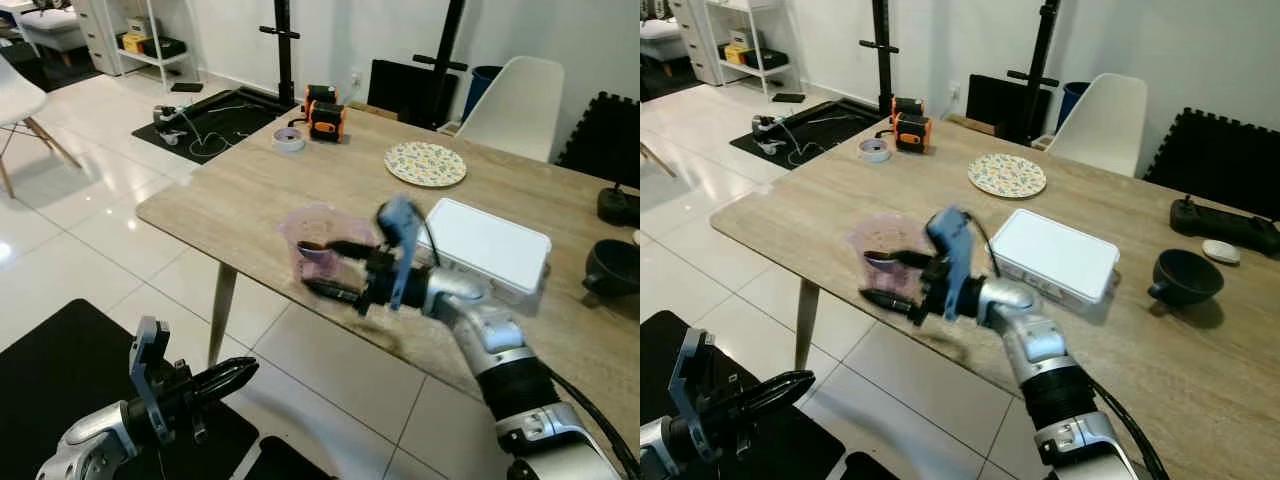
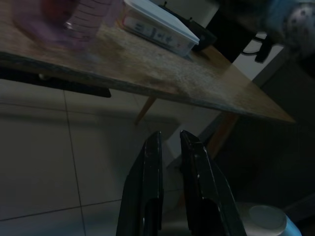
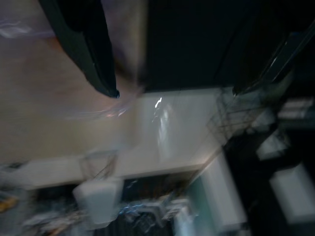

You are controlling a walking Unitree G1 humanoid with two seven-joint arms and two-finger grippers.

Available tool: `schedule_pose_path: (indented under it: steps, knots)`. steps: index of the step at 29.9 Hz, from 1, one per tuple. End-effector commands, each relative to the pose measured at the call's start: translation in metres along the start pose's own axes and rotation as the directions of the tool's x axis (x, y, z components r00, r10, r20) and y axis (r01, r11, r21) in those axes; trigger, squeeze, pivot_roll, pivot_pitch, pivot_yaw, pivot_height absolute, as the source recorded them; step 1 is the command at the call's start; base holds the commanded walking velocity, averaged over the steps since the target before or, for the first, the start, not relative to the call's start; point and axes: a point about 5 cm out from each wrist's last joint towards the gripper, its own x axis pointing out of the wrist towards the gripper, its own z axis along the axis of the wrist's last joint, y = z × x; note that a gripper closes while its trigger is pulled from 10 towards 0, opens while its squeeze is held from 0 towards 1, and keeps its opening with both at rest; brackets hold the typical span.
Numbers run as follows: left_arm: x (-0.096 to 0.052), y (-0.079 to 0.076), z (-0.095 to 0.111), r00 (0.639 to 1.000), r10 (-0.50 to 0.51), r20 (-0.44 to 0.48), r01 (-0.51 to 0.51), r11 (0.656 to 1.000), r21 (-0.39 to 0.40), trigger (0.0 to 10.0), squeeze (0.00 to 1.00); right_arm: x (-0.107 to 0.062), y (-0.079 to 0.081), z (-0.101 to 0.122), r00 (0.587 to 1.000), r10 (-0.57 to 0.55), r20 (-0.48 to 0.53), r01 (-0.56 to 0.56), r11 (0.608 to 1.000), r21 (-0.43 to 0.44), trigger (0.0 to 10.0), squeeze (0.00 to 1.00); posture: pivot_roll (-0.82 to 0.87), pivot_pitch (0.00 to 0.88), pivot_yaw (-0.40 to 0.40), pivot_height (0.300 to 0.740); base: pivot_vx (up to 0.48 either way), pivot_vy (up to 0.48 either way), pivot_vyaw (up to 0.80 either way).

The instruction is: Restocking fridge

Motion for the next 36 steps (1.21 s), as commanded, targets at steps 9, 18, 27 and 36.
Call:
schedule_pose_path:
  steps: [9, 18, 27, 36]
  knots:
    - [0.007, -0.004, -0.002, 1.000, -0.027, -0.002, 0.027, 1.000, -0.003, 10.0, 0.00, -0.021, -0.052, -0.024, 0.856, -0.470, -0.213, 0.435, 0.880, -0.191, 10.0, 0.00, -0.01, 0.037, -0.063, 0.740, 0.000, 0.000, 0.00]
    - [0.007, -0.006, 0.000, 0.999, -0.036, 0.003, 0.036, 0.999, 0.005, 10.0, 0.00, -0.024, -0.054, -0.030, 0.862, -0.450, -0.232, 0.411, 0.890, -0.197, 10.0, 0.00, 0.00, 0.036, -0.064, 0.740, 0.000, 0.000, 0.00]
    - [0.009, -0.005, 0.002, 0.999, -0.039, 0.005, 0.039, 0.999, 0.014, 10.0, 0.00, -0.024, -0.055, -0.033, 0.869, -0.439, -0.226, 0.390, 0.891, -0.230, 10.0, 0.00, -0.01, 0.036, -0.062, 0.740, 0.000, 0.000, 0.00]
    - [0.010, -0.005, 0.002, 0.999, -0.039, 0.009, 0.039, 0.999, 0.017, 10.0, 0.00, -0.011, -0.047, -0.038, 0.885, -0.412, -0.217, 0.367, 0.904, -0.220, 10.0, 0.00, -0.01, 0.036, -0.062, 0.740, 0.000, 0.000, 0.00]
